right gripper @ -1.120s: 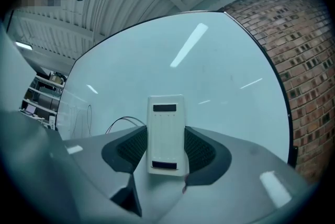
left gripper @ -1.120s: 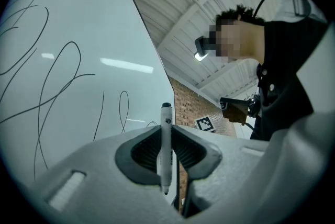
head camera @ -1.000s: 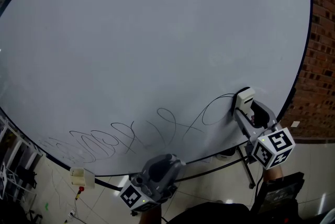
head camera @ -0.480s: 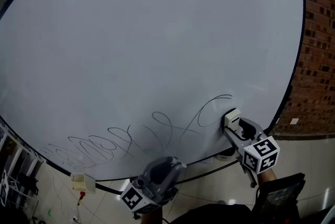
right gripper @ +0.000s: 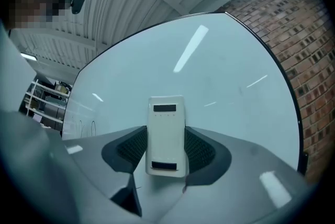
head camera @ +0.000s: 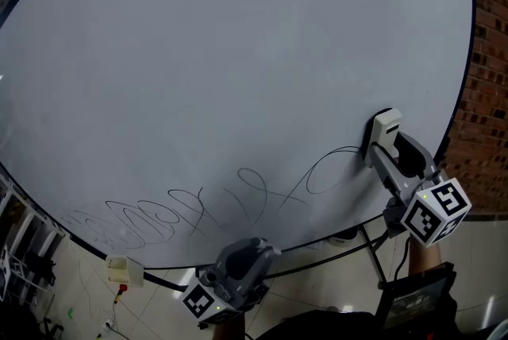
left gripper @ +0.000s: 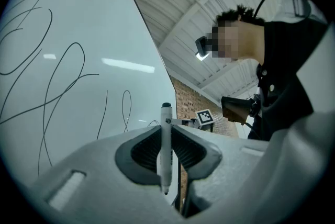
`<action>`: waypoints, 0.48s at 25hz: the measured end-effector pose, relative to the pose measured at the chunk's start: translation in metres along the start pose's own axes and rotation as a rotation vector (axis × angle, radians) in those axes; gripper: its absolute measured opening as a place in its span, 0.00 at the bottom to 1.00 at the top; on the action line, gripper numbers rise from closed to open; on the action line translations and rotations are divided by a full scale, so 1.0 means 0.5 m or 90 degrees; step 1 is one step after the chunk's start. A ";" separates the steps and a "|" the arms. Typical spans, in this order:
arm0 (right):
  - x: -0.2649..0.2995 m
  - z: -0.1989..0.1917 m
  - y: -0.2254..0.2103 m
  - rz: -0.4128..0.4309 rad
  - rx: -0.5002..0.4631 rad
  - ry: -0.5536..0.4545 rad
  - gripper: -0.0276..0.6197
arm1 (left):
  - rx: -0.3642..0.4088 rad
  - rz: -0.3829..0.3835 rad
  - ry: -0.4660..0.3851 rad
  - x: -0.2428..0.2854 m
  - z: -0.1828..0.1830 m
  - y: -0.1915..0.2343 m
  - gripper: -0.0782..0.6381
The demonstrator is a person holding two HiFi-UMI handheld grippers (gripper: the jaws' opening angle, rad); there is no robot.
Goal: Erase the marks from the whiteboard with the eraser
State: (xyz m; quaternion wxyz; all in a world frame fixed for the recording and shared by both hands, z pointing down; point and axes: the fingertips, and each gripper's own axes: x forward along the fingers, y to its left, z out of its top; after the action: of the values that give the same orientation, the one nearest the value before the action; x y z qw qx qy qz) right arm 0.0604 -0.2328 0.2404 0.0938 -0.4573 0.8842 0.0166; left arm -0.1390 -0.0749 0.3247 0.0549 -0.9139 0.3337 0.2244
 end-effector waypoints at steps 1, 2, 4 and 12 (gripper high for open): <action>-0.001 -0.002 0.002 -0.002 -0.001 -0.002 0.39 | 0.000 0.001 0.001 0.000 0.000 0.002 0.19; -0.003 -0.006 0.004 -0.005 -0.005 0.000 0.39 | 0.000 0.001 0.002 0.001 0.000 0.004 0.19; -0.001 -0.019 0.011 -0.007 -0.018 0.016 0.39 | 0.000 -0.002 0.001 0.005 -0.002 0.005 0.19; -0.005 -0.182 0.054 0.013 0.006 0.113 0.39 | -0.011 -0.026 0.009 0.024 -0.018 0.003 0.19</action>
State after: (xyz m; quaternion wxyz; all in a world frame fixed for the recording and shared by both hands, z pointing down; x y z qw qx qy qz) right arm 0.0264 -0.2257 0.3288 0.0168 -0.4474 0.8938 -0.0273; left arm -0.1285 -0.0855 0.3273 0.0495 -0.9226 0.3134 0.2194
